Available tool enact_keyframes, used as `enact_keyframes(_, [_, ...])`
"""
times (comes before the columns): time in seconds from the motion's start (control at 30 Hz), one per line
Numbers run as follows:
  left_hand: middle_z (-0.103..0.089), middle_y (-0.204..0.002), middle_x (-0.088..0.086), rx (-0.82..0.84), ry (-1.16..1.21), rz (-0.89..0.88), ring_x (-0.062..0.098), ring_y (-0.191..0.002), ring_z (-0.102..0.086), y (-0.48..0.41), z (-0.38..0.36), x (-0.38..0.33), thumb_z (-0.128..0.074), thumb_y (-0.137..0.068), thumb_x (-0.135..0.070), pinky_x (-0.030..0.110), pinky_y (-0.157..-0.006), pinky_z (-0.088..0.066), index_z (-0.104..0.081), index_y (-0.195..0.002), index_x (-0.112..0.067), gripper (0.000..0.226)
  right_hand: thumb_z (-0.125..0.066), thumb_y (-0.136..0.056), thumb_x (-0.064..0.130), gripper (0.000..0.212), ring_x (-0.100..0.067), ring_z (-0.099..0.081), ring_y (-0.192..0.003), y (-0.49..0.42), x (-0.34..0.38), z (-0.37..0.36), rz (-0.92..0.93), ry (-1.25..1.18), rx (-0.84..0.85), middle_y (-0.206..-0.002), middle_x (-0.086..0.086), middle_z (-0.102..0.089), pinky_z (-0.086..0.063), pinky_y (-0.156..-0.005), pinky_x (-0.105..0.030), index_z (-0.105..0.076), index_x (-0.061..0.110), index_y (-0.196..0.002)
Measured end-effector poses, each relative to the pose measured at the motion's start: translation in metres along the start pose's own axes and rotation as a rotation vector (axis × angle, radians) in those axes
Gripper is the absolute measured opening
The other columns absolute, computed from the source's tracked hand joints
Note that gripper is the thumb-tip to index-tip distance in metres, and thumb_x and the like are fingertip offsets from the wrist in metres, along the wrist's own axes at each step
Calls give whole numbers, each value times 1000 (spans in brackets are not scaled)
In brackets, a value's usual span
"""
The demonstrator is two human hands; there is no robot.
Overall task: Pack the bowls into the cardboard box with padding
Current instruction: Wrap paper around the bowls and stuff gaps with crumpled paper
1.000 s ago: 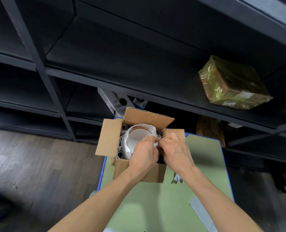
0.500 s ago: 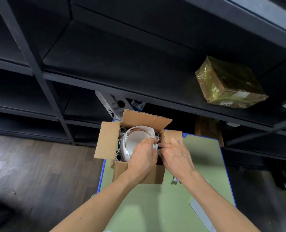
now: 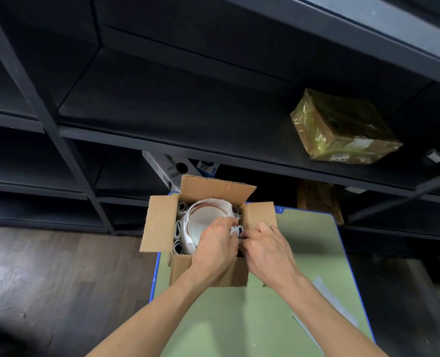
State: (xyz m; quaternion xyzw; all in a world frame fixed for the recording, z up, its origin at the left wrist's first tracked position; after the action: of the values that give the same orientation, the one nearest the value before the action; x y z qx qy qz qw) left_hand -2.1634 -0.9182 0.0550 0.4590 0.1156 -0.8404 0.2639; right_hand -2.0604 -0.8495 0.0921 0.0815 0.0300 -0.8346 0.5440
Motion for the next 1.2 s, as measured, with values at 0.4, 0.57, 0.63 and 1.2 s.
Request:
enact_keyframes(0.4, [-52,-66,-15,-134,28,-70,5,-67,-51,22,13,-19,-54,-99,-24,17,-61,-37,-63,-115,-29,19,-60,-97,25,12,-15,-53,-84,58,-39,12,-127,-423,-217,-89,13,-61,-47,-74,-27,-69,23,-89])
enact_keyframes(0.57, [-58,-87,-20,-154,-146,-206,3,-82,-52,47,2,-37,-54,-99,-25,24,-69,-43,-61,-104,-27,8,-52,-96,36,23,-12,-50,-81,80,-58,-2,-213,-492,-227,-80,12,-56,-36,-64,-23,-60,23,-78])
enact_keyframes(0.63, [-60,-88,-12,-148,-175,-279,12,-83,-54,58,-8,-45,-53,-100,-25,31,-69,-46,-61,-102,-23,9,-44,-95,40,28,-11,-49,-80,89,-65,-17,-245,-517,-173,-78,12,-54,-37,-60,-24,-58,24,-76])
enact_keyframes(1.2, [-47,-133,9,344,-446,23,29,-116,-53,73,-128,-44,-42,-102,-29,33,-97,-37,-35,-148,-13,49,-55,-95,21,47,-21,-51,-125,78,-107,-96,-175,-591,208,-131,1,-57,-47,-94,-37,-51,24,-142])
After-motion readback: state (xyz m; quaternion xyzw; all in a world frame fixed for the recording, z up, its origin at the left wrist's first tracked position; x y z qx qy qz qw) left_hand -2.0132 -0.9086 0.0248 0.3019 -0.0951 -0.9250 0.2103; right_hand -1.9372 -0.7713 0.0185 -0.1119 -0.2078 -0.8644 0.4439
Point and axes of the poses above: each hand's wrist, its own y-axis away from the middle knuckle, its own z-axis out of the back of the hand, x = y × z, the point moved 4 cm from there along -y, towards the middle knuckle
